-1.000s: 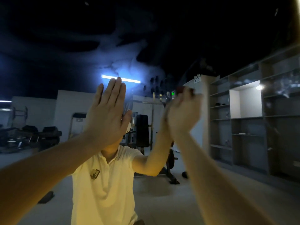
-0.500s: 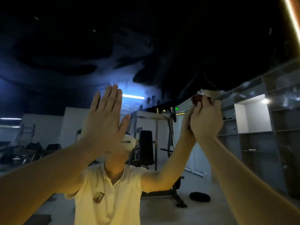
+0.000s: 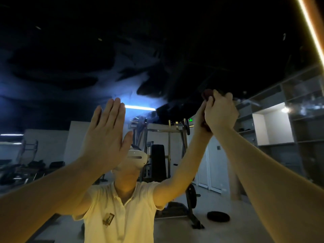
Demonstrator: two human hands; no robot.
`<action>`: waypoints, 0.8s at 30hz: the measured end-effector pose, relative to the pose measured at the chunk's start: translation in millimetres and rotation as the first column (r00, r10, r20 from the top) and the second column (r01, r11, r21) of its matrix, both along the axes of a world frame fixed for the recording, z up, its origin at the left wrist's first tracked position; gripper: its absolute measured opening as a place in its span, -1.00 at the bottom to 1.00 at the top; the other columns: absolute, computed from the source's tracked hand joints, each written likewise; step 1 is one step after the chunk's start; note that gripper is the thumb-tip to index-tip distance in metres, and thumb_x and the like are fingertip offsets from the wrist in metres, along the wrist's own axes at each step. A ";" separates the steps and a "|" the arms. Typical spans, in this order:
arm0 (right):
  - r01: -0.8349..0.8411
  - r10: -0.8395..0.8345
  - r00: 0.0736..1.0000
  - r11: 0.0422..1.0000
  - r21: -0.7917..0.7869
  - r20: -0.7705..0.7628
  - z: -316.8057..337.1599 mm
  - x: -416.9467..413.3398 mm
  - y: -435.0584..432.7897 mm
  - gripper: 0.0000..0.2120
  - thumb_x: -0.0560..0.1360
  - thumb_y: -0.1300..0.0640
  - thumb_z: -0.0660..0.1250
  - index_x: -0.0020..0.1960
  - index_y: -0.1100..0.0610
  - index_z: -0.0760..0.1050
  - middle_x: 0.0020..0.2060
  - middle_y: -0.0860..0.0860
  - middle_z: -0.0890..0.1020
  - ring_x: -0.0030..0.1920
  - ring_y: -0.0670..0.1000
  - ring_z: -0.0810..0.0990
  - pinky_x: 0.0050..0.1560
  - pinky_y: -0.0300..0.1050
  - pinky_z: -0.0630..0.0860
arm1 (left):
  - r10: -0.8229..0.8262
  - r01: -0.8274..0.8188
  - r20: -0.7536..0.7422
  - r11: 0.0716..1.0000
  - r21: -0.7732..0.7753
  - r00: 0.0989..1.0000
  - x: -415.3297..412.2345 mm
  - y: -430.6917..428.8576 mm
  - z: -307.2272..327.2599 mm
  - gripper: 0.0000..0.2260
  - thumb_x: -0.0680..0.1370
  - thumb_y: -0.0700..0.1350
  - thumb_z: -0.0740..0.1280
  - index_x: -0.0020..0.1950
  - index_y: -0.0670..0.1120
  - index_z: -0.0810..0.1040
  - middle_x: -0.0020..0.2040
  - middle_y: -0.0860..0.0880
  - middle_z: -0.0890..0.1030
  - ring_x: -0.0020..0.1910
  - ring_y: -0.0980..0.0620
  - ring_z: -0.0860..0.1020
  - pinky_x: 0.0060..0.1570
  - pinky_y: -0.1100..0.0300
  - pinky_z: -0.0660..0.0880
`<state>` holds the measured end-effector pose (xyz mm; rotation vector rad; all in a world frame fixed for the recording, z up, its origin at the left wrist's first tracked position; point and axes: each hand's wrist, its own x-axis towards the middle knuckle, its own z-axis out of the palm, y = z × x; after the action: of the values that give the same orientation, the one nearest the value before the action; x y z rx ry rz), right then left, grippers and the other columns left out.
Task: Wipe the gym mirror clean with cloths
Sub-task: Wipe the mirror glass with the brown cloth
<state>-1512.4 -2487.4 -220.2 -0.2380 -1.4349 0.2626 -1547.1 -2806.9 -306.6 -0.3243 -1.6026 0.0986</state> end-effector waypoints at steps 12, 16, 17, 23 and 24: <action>-0.071 0.073 0.997 0.914 0.399 0.010 -50.0 -8.8 -43.2 -0.61 0.67 -0.05 0.18 0.45 0.03 0.44 0.01 0.11 0.47 -0.12 0.03 0.49 -0.10 -0.05 0.51 | -0.004 0.003 0.019 1.000 0.018 1.000 3.2 2.7 -0.8 -0.28 0.68 0.22 -0.13 0.68 -0.25 -0.02 0.69 -0.22 -0.04 0.68 -0.14 -0.09 0.63 -0.19 -0.03; -0.205 0.205 0.979 0.951 0.233 0.024 -70.9 -14.6 -107.6 -0.69 0.67 -0.02 0.18 0.37 0.02 0.45 0.05 0.06 0.44 -0.04 -0.01 0.47 -0.08 -0.15 0.49 | -0.073 0.074 0.040 0.997 -0.019 0.996 8.7 -5.7 -0.2 -0.30 0.66 0.19 -0.05 0.68 -0.20 -0.01 0.69 -0.17 -0.03 0.68 -0.10 -0.07 0.64 -0.11 -0.06; -0.240 0.235 0.970 0.903 0.355 0.057 -88.0 -12.1 -134.1 -0.76 0.65 0.00 0.21 0.29 0.01 0.46 0.01 0.03 0.43 -0.07 -0.02 0.47 -0.15 -0.19 0.44 | -0.098 0.099 0.037 0.994 -0.036 0.994 11.9 -12.3 -0.4 -0.34 0.67 0.15 -0.03 0.68 -0.20 0.05 0.69 -0.17 0.03 0.68 -0.10 -0.01 0.64 -0.10 -0.03; -0.094 0.101 0.994 0.547 0.832 0.046 -93.3 -17.6 -149.7 -0.55 0.53 -0.09 0.34 0.38 0.01 0.49 0.07 0.07 0.53 0.03 0.06 0.55 0.06 0.01 0.53 | -0.036 0.035 -0.038 0.999 -0.011 0.999 14.0 -68.3 -1.6 -0.42 0.72 0.09 -0.05 0.67 -0.22 0.09 0.68 -0.19 0.08 0.68 -0.10 0.03 0.63 -0.15 0.03; -0.061 0.086 0.996 0.575 0.816 0.014 -73.4 -18.2 -147.6 -0.56 0.53 -0.08 0.33 0.37 0.00 0.49 0.07 0.08 0.54 0.03 0.07 0.57 0.07 0.03 0.55 | -0.012 0.013 -0.015 1.000 0.010 1.000 11.3 -70.7 -2.8 -0.39 0.73 0.14 -0.08 0.68 -0.20 0.03 0.69 -0.18 0.03 0.68 -0.09 -0.02 0.63 -0.15 0.01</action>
<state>-1530.6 -2634.9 -293.6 0.6031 -1.3975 -0.3591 -1535.8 -2877.6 -309.4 -0.3250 -1.5858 0.0830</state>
